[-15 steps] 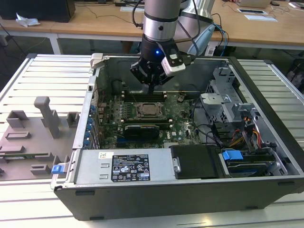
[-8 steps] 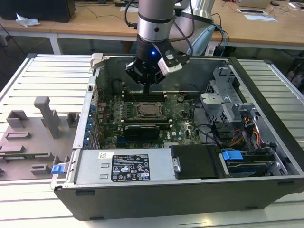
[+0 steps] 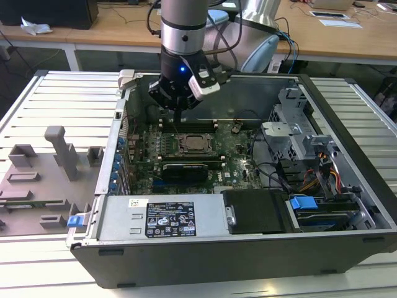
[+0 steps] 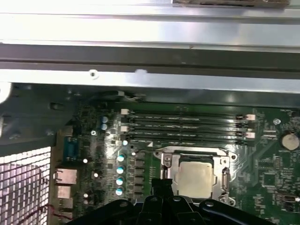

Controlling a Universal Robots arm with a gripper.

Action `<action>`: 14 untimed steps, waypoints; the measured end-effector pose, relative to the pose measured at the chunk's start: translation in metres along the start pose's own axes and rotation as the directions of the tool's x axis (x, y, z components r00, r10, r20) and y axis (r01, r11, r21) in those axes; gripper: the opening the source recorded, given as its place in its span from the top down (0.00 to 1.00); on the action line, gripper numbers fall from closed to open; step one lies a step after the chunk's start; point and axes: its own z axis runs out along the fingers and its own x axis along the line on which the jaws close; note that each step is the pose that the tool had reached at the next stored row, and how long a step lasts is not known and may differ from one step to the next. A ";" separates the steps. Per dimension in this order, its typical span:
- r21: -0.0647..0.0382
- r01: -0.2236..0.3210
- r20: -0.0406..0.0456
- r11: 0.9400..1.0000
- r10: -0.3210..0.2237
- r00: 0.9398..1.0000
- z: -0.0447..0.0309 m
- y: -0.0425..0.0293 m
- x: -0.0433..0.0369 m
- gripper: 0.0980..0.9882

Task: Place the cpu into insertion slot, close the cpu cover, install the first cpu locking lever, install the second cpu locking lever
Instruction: 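Install the first cpu locking lever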

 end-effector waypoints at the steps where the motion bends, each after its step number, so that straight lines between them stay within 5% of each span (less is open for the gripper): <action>1: 0.000 0.000 0.000 1.000 0.000 1.000 0.0008 0.0002 0.0045 0.99; 8: -0.002 0.000 0.000 1.000 0.000 1.000 0.0088 0.0079 0.0224 0.99; 14: -0.004 0.000 0.000 1.000 0.000 1.000 0.0160 0.0178 0.0289 0.99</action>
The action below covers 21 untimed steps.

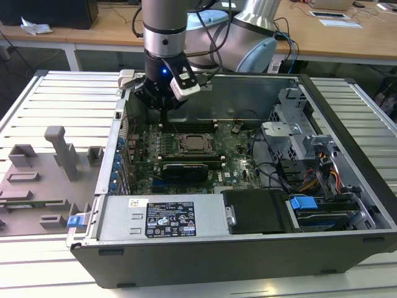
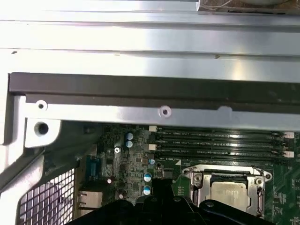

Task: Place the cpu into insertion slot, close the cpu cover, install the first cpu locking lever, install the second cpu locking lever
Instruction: 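Install the first cpu locking lever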

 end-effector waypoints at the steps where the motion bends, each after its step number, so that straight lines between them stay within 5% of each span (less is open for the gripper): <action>1: 0.000 0.000 0.000 1.000 0.000 1.000 0.0000 0.0001 0.0000 0.99; 9: -0.009 0.000 0.000 1.000 0.000 1.000 -0.0007 0.0051 -0.0034 0.99; 13: -0.026 0.001 -0.002 1.000 -0.001 1.000 -0.0013 0.0044 -0.0221 0.99; 18: -0.041 0.000 -0.017 0.999 -0.001 1.000 -0.0021 0.0034 -0.0497 0.99; 21: -0.056 0.000 -0.022 0.998 -0.001 1.000 0.0009 0.0029 -0.0530 0.99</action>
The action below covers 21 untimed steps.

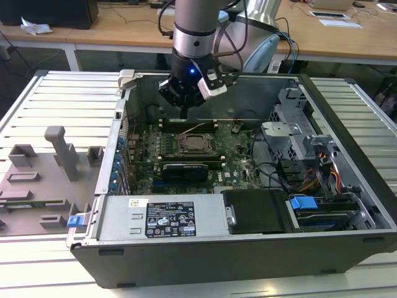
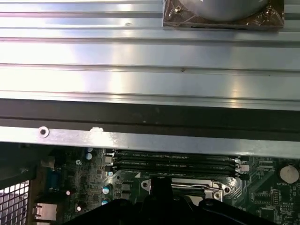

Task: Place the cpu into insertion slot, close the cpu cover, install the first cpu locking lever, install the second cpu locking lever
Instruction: 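Install the first cpu locking lever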

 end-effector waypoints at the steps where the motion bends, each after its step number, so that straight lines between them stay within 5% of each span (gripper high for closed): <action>1: -0.001 0.000 0.000 1.000 0.000 1.000 0.0025 -0.0006 -0.0001 0.99; 9: -0.001 0.000 -0.001 1.000 0.000 1.000 0.0207 -0.0028 -0.0020 0.99; 21: -0.002 -0.001 -0.007 1.000 0.001 1.000 0.0367 -0.0036 -0.0272 0.99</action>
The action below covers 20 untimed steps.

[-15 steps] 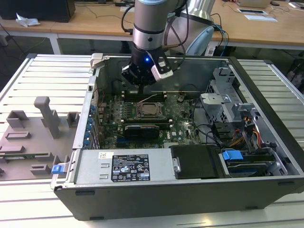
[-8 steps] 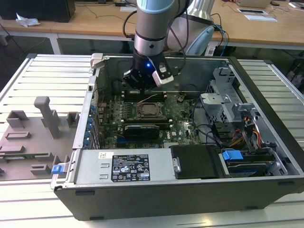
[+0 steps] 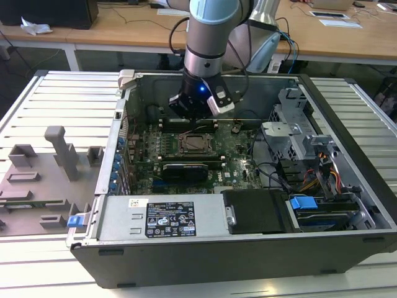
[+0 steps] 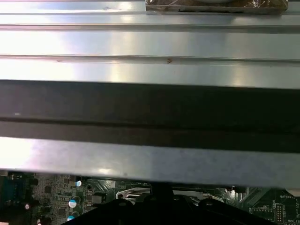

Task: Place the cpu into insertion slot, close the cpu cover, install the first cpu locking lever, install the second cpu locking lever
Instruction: 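Install the first cpu locking lever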

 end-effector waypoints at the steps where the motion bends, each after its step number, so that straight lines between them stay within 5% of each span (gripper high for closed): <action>1: 0.000 0.000 0.000 1.000 0.000 1.000 0.0007 -0.0001 -0.0016 0.99; 20: 0.000 0.000 -0.002 1.000 0.000 1.000 0.0098 -0.0104 -0.0160 0.99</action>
